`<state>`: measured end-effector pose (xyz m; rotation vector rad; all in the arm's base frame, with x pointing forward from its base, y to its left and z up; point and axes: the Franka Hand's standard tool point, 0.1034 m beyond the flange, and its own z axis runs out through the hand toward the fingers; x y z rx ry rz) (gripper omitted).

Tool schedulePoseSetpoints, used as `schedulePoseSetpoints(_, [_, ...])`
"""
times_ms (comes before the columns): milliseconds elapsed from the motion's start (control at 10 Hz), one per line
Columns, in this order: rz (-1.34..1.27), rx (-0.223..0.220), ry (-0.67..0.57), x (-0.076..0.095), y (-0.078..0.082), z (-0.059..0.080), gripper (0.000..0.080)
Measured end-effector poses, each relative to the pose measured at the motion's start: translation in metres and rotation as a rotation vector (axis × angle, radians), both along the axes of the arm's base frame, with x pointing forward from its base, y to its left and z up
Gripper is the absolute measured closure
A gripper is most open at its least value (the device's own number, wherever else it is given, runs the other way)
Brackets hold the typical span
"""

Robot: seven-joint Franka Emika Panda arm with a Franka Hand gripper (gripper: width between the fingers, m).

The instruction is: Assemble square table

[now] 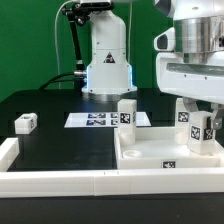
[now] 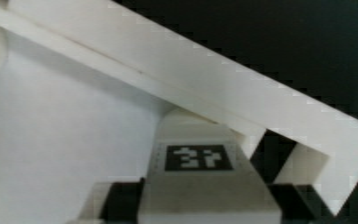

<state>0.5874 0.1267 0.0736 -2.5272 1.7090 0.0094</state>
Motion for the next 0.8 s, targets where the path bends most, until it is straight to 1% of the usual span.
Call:
schedulePoseSetpoints(500, [-0.302,0.041,0.027,-0.0002,0.0017,-0.0004,0.0508])
schedulePoseSetpoints(600, [-0.303,0.042,0.028,-0.0003,0.0022,-0.0005,0.0508])
schedulePoseSetpoints(700, [-0.291,0.041,0.027,-0.0004,0.0023,-0.0006,0.0323])
schedulePoseSetpoints(800, [-0.198,0.036,0.021,-0.0006,0.0005,-0.0008,0.0210])
